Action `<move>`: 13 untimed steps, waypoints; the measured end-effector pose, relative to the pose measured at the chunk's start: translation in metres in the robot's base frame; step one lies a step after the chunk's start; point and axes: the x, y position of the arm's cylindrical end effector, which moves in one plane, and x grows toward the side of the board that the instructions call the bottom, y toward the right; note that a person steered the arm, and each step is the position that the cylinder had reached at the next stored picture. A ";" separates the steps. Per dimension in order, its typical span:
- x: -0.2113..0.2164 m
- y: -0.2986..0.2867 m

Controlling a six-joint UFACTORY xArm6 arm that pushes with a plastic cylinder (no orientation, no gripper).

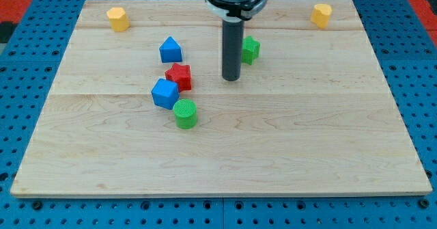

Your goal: Push the blue triangle towards center left

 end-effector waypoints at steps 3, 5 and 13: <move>-0.028 -0.059; -0.076 -0.072; -0.077 -0.147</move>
